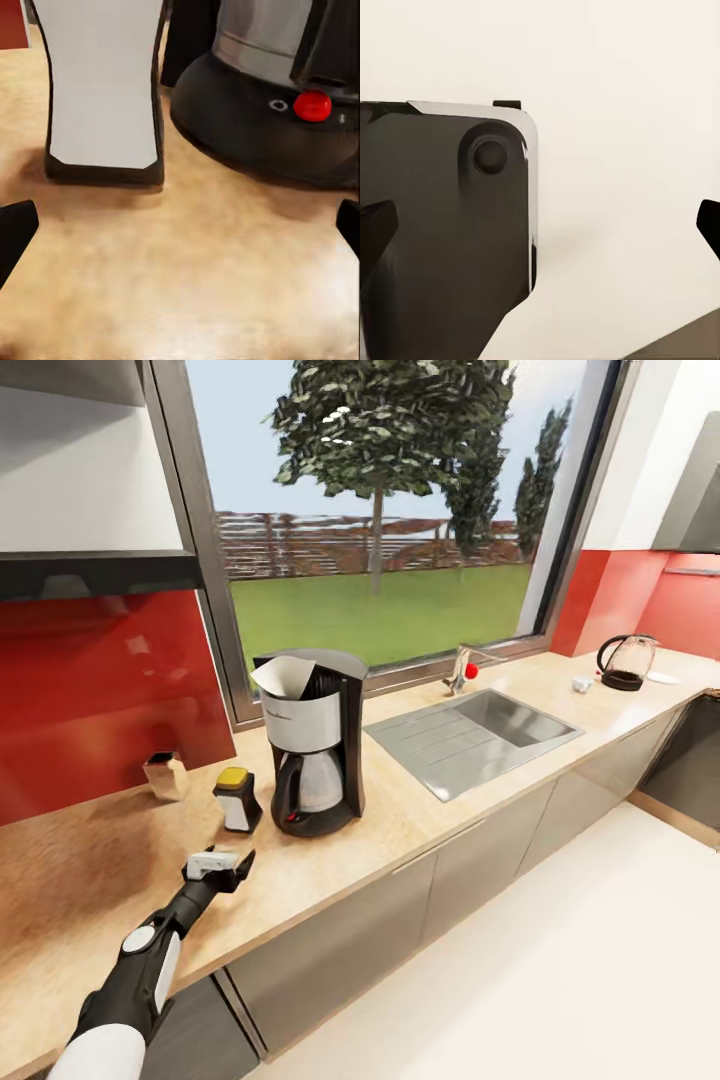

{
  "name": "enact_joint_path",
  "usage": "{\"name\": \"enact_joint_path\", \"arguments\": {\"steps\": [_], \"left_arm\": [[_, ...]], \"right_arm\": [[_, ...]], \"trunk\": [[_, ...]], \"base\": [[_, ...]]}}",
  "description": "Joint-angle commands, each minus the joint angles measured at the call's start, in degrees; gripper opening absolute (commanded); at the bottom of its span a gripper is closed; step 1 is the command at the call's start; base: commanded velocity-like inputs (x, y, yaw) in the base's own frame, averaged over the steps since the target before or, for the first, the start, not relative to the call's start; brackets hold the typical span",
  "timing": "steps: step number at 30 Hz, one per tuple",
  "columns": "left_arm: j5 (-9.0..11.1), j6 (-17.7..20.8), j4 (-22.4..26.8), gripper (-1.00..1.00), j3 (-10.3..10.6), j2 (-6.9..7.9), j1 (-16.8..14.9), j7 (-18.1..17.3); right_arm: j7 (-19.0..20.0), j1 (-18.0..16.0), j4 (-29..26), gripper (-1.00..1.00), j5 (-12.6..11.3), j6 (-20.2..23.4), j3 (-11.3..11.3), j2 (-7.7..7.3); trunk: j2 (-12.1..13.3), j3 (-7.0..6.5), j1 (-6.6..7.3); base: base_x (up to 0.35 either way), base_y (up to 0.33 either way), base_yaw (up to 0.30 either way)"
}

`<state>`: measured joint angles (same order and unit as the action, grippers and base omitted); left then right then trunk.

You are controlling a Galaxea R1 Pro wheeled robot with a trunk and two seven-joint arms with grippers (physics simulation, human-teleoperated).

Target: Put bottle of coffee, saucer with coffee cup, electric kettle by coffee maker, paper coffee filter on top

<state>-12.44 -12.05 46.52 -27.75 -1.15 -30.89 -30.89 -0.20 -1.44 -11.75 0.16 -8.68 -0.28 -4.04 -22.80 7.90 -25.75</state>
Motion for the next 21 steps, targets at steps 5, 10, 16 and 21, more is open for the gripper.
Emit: {"name": "enact_joint_path", "arguments": {"steps": [5,10,16,21], "left_arm": [[-0.5,-1.6,0.2,1.0,-0.3,-0.22,2.0,-0.5],[-0.5,-4.0,0.5,1.0,-0.3,-0.58,2.8,-0.4],[-0.6,-4.0,0.8,1.0,-0.1,-0.75,2.8,-0.1],[-0.5,-4.0,0.8,1.0,0.0,-0.78,2.6,-0.2]], "right_arm": [[0.0,-0.1,0.1,1.0,0.0,-0.2,0.0,0.0],[0.0,-0.1,0.1,1.0,0.0,-0.2,0.0,0.03],[0.0,-0.1,0.1,1.0,0.0,-0.2,0.0,0.08],[0.0,-0.1,0.1,1.0,0.0,-0.2,0.0,0.08]], "trunk": [[-0.1,0.11,-0.03],[-0.1,0.11,-0.03],[-0.1,0.11,-0.03],[-0.1,0.11,-0.03]], "base": [[-0.016,0.0,-0.252],[-0.303,-0.024,-0.264],[-0.285,-0.156,-0.263],[-0.267,-0.164,-0.254]]}}
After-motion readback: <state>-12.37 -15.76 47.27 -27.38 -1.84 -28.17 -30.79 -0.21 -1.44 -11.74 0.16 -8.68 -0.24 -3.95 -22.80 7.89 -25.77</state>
